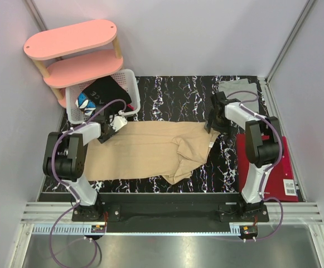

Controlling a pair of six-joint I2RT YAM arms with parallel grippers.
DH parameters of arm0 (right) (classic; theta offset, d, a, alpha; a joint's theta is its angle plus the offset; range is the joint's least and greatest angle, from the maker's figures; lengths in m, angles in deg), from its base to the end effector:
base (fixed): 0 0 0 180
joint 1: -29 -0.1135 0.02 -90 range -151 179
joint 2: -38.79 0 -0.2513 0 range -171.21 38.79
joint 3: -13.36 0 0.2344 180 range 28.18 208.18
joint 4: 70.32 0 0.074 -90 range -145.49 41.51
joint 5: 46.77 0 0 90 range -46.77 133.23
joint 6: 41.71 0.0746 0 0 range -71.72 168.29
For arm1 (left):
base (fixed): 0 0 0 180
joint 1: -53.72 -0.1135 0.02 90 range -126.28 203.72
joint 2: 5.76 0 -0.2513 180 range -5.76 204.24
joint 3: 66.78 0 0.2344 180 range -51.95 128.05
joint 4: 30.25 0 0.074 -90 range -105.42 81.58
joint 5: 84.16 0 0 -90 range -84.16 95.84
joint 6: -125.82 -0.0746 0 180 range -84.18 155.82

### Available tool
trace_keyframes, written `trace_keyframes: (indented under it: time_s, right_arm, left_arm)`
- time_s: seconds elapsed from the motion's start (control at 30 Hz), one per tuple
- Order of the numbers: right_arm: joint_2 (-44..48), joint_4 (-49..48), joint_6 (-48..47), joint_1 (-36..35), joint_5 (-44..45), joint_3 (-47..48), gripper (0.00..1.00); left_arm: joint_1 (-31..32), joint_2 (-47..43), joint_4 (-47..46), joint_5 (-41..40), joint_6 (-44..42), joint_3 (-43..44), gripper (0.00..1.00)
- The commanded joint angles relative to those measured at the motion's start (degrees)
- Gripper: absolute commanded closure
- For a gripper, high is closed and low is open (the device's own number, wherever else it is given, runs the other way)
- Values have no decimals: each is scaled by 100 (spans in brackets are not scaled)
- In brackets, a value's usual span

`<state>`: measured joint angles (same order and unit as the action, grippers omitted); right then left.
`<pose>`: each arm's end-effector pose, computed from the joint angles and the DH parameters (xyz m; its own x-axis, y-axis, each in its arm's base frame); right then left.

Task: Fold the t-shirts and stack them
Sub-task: Fold the tshirt

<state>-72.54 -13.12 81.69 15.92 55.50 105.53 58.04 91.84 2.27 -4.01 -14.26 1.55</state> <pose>0.3615 0.0677 0.1279 -0.8851 0.3466 -0.3106 0.3772 0.9251 -0.0426 0.3275 -0.0119 0.1180 -0.5688 0.8008 -0.1877 0.6698 0.5835 0.4593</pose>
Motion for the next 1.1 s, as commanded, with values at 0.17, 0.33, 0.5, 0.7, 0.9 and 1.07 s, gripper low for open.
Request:
trace_keyframes:
  time_s: [0.17, 0.33, 0.5, 0.7, 0.9, 1.07]
  right_arm:
    - [1856, 518, -265, -1009, 50, -480, 0]
    - [2913, 527, 392, -2188, -944, -1668, 15]
    - [3047, 202, 755, -2778, -1613, -2487, 20]
    - [2713, 210, 606, -3279, -1878, -1987, 19]
    - [2362, 342, 614, -3771, -1895, -1310, 18]
    - [1896, 325, 588, -3886, -1895, -1107, 18]
  left_arm:
    - [464, -1023, 946, 9, 385, 170, 55]
    - [632, -1647, 1192, 97, 465, -172, 54]
    - [702, -1631, 1210, 35, 561, -340, 54]
    - [737, -1507, 1202, 53, 667, -375, 54]
    - [737, -1200, 1018, 79, 719, -524, 54]
    - [737, -901, 780, -35, 711, -630, 54]
